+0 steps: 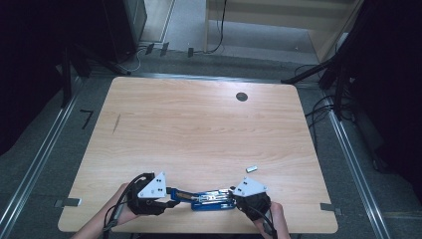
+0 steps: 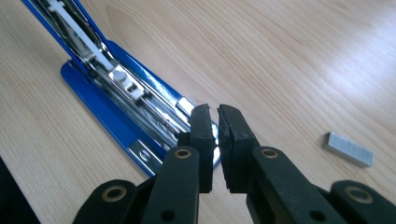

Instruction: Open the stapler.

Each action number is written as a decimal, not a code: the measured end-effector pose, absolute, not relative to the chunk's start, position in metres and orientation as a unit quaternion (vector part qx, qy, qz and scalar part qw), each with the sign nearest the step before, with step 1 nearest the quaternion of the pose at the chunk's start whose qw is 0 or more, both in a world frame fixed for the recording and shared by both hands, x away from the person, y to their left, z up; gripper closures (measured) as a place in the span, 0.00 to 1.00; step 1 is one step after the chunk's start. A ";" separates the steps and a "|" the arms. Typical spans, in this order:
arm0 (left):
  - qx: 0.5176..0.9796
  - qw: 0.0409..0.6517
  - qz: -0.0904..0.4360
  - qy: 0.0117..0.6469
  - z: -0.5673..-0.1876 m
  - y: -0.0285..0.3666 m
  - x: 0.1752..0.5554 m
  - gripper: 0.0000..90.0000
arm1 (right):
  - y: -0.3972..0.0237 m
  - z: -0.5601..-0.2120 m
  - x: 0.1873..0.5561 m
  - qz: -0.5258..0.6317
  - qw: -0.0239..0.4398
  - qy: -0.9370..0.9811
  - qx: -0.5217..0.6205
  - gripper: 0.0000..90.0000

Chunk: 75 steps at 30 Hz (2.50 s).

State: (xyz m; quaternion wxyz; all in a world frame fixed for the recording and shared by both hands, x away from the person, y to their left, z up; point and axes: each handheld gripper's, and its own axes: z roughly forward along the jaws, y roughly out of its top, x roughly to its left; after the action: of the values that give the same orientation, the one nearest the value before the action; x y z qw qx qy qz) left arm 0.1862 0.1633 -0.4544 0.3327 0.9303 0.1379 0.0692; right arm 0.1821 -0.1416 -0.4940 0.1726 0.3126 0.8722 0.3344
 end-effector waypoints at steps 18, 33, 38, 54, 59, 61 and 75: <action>0.928 0.339 0.078 0.131 -0.452 0.159 0.186 0.74 | -0.071 -0.483 0.183 0.435 0.056 0.862 0.253 1.00; 0.931 0.333 0.079 0.125 -0.453 0.160 0.187 0.73 | -0.064 -0.486 0.183 0.408 0.067 0.882 0.226 1.00; 0.934 0.325 0.077 0.127 -0.455 0.161 0.188 0.73 | -0.061 -0.486 0.184 0.391 0.064 0.890 0.227 1.00; 0.936 0.323 0.073 0.121 -0.449 0.160 0.186 0.61 | -0.061 -0.488 0.184 0.385 0.061 0.892 0.228 1.00; 0.927 0.346 0.075 0.123 -0.441 0.163 0.185 0.55 | -0.062 -0.488 0.184 0.385 0.060 0.892 0.229 1.00; 0.921 0.360 0.080 0.127 -0.437 0.164 0.184 0.56 | -0.061 -0.489 0.184 0.386 0.062 0.892 0.229 1.00; 0.912 0.373 0.107 0.133 -0.439 0.159 0.183 0.84 | -0.061 -0.490 0.184 0.388 0.064 0.891 0.229 1.00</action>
State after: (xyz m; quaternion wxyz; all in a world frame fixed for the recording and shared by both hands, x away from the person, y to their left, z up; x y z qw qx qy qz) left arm 0.1829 0.1587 -0.4387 0.3734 0.9118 0.1331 0.1069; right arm 0.1837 -0.0609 -0.4902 0.0641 0.2288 0.8906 0.3878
